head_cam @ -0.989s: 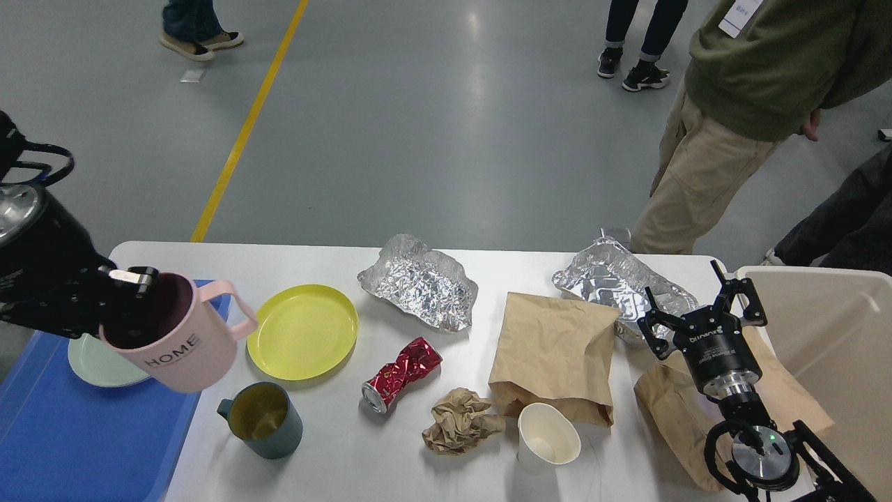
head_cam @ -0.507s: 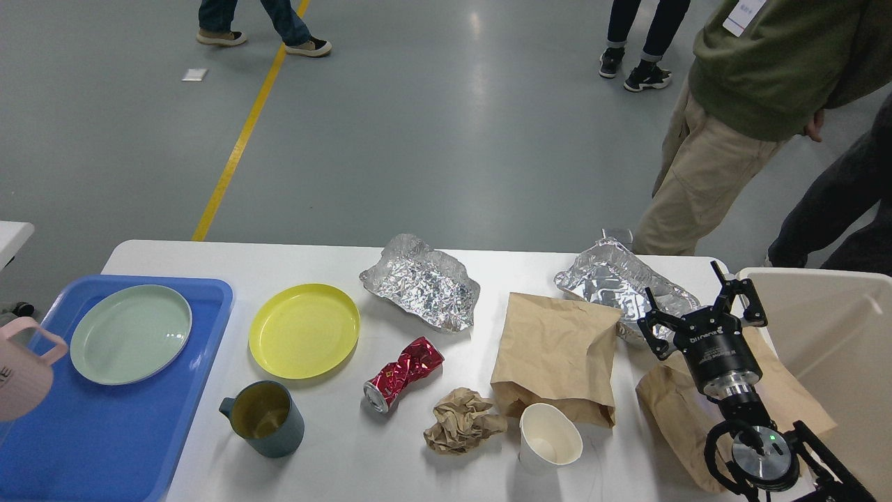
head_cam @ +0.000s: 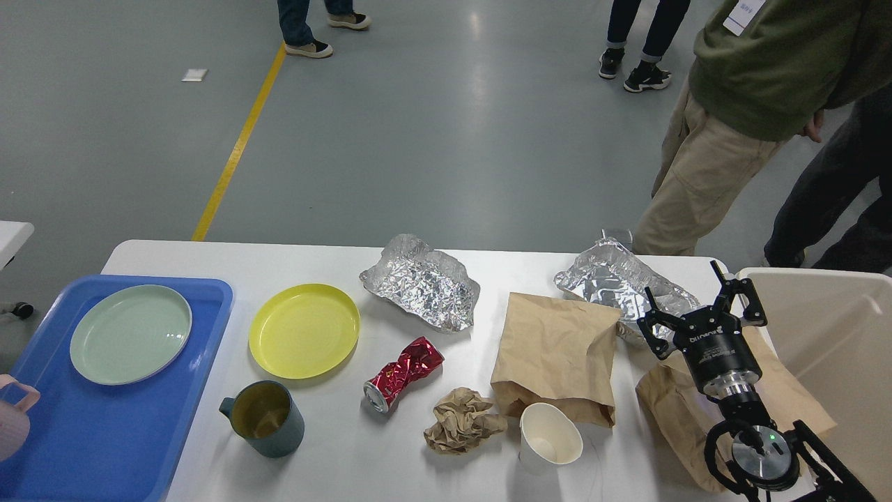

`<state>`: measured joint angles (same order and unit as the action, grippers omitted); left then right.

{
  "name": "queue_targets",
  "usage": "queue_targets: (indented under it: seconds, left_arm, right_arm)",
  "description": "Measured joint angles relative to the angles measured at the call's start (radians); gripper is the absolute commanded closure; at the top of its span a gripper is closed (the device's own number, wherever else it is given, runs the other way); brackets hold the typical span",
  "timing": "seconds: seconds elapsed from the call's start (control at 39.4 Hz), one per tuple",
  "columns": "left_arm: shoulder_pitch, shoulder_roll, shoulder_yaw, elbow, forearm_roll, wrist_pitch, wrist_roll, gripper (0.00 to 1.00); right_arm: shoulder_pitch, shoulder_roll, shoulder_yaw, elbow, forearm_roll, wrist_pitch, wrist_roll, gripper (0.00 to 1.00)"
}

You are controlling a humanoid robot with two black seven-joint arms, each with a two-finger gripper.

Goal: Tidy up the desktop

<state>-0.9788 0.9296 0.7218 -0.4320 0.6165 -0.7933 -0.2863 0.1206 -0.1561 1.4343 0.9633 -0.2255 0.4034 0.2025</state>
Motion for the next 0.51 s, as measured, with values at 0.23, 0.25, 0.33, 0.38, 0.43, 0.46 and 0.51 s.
queue_targets:
  seconds: [0.23, 0.25, 0.33, 0.38, 0.43, 0.46, 0.51]
  left_arm:
    - [0.050, -0.057, -0.013, 0.030, -0.005, 0.056, 0.003, 1.00]
    - [0.056, -0.064, -0.013, 0.034, -0.006, 0.060, 0.003, 1.00]
    - [0.075, -0.081, -0.014, 0.044, -0.009, 0.068, 0.003, 1.00]
    - [0.078, -0.083, -0.014, 0.046, -0.010, 0.069, 0.003, 1.00]
    - [0.080, -0.083, -0.014, 0.047, -0.010, 0.069, 0.002, 1.00]
    - [0.081, -0.083, -0.014, 0.048, -0.010, 0.069, 0.002, 1.00]
    - [0.082, -0.083, -0.014, 0.048, -0.010, 0.069, 0.001, 1.00]
  right_arm:
    - [0.000, 0.000, 0.000, 0.000, 0.000, 0.000, 0.000, 0.00]
    - [0.000, 0.000, 0.000, 0.000, 0.000, 0.000, 0.000, 0.00]
    - [0.000, 0.000, 0.000, 0.000, 0.005, 0.000, 0.000, 0.00]
    - [0.000, 0.000, 0.000, 0.000, 0.005, 0.000, 0.000, 0.00]
    - [0.000, 0.000, 0.000, 0.000, 0.006, 0.000, 0.000, 0.00]
    - [0.000, 0.000, 0.000, 0.000, 0.006, 0.000, 0.000, 0.00]
    - [0.000, 0.000, 0.000, 0.000, 0.006, 0.000, 0.000, 0.00]
